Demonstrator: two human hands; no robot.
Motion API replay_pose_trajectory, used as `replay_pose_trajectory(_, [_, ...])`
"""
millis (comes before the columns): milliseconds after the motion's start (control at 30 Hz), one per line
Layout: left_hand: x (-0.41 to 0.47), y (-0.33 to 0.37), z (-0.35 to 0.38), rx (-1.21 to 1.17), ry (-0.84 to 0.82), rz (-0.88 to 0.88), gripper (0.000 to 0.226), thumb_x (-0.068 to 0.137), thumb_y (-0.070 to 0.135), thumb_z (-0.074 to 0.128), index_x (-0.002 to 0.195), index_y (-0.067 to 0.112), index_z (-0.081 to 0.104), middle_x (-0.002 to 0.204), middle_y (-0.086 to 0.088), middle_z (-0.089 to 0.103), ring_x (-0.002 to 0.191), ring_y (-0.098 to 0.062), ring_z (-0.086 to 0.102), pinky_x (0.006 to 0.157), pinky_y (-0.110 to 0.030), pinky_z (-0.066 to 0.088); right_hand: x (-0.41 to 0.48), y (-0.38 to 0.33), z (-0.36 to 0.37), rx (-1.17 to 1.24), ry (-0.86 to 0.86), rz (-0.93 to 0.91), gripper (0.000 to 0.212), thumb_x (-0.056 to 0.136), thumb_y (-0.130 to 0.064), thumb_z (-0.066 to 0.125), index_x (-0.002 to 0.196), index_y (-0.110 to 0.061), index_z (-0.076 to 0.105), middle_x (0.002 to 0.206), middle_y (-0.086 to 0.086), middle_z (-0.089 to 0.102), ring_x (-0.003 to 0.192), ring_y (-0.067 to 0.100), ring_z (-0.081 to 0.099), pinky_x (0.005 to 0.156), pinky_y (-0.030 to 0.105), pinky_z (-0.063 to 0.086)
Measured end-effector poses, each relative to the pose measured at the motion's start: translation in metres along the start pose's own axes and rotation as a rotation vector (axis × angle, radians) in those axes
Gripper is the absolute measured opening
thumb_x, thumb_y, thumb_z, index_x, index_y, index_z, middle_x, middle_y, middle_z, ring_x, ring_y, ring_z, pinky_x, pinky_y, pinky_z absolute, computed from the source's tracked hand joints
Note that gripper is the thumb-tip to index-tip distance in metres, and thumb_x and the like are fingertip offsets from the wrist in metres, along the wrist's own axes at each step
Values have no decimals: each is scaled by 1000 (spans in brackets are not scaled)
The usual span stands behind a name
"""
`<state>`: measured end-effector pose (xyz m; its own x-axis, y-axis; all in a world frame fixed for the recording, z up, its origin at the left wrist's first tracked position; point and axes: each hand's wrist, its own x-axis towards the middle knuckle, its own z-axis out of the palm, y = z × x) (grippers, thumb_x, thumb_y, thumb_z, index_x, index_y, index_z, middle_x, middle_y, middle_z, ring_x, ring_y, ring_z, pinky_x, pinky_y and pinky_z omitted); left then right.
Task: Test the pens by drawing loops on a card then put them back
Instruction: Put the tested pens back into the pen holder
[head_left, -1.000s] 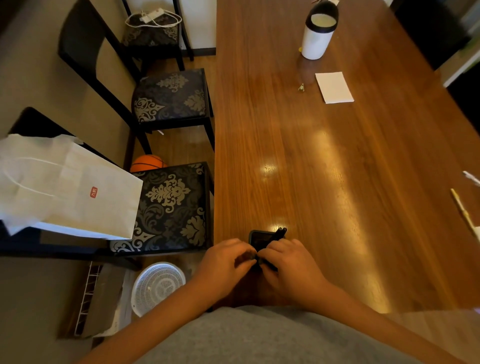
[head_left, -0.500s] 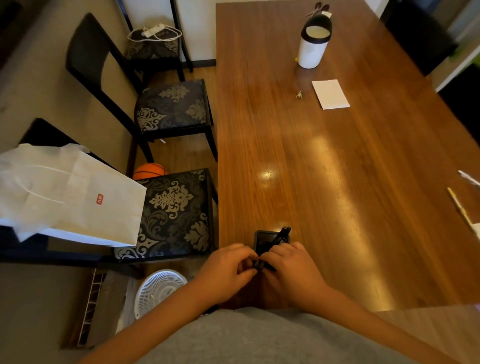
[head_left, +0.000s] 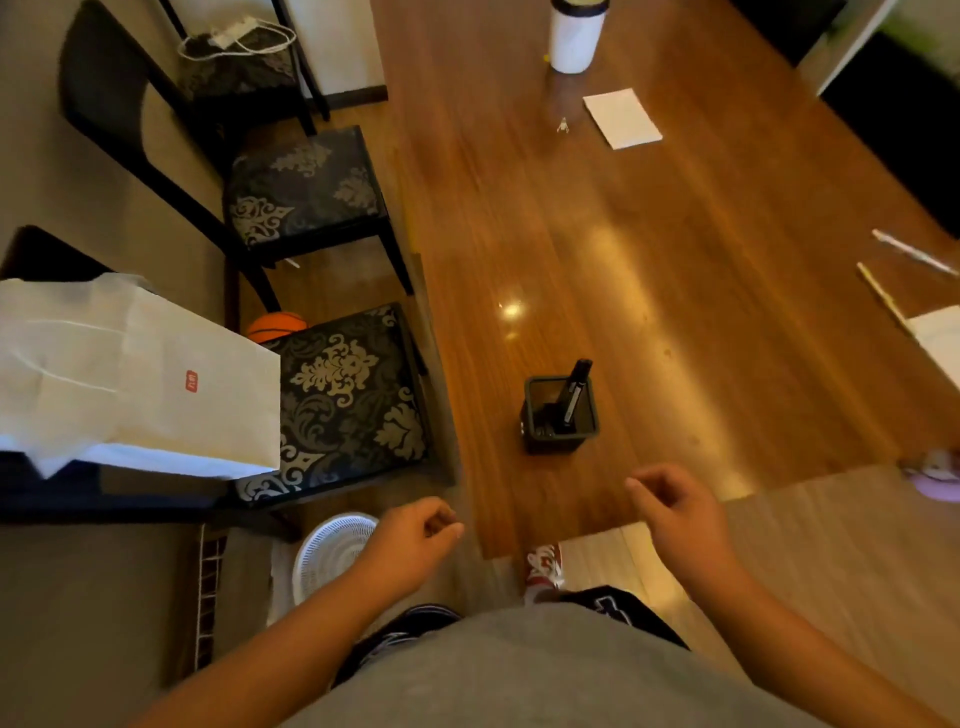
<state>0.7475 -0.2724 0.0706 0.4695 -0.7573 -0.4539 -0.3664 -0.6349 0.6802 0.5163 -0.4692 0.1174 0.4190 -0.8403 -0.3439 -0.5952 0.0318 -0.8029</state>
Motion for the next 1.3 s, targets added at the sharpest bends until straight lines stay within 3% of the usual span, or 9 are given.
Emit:
replay_pose_trajectory(100, [-17,-46,19,68,-136,-117,12,92,32,63,91,21,67,84,1,67,77,-11,62,72,-29,52,-34,39,20,153,-27,290,14,95,-19,60,84,-15,68,84,10,70,74,21,63,66,34,48])
replay_pose_trajectory(233, [-48,-100,44,140,-321,-230,9,91,29,64,87,21,66,83,-2,68,79,-16,65,76,-33,54,-102,100,50,168,-53,530,14,95,-16,59,86,-10,67,86,12,72,72,22,64,61,31,48])
replay_pose_trajectory(367, [-81,-128,66,233,-434,-269,12,86,25,66,81,15,67,82,-6,69,77,-19,65,77,-37,54,-183,154,53,197,30,706,15,94,-16,60,84,-10,69,85,12,71,77,26,67,64,33,51])
replay_pose_trajectory(467, [-92,-125,89,307,-495,-258,20,86,25,63,83,6,65,83,-16,68,75,-23,64,77,-42,54,-236,194,36,244,110,829,13,93,-16,61,86,-9,70,86,12,71,80,29,68,69,37,53])
replay_pose_trajectory(533, [-91,-109,110,337,-536,-239,19,86,25,63,79,8,64,84,-16,69,73,-22,63,78,-42,54,-267,223,20,284,172,911,14,93,-15,61,89,-4,68,87,15,70,79,32,66,68,37,51])
replay_pose_trajectory(667, [-89,-60,163,378,-614,-133,17,89,26,61,75,17,64,80,-7,69,71,-16,61,71,-31,50,-331,276,-11,384,270,1041,18,94,-12,61,86,3,63,82,22,65,67,29,55,59,33,40])
replay_pose_trajectory(800, [-92,-6,222,384,-669,-108,17,91,23,59,82,10,65,83,-10,67,75,-20,62,68,-31,48,-377,322,-44,478,290,1113,17,95,-11,60,81,-1,58,75,18,60,62,25,51,53,29,35])
replay_pose_trajectory(967, [-108,56,300,395,-691,-29,14,92,18,62,80,12,63,80,-10,67,76,-23,64,76,-39,54,-405,375,-97,506,271,1137,19,94,-12,60,79,-1,59,78,19,63,59,25,53,51,28,38])
replay_pose_trajectory(1300, [-97,109,350,494,-617,-71,17,89,24,63,78,12,62,75,-7,66,71,-18,61,70,-38,52,-319,420,-226,476,270,979,14,93,-17,63,84,-6,64,81,15,67,62,23,57,53,28,41])
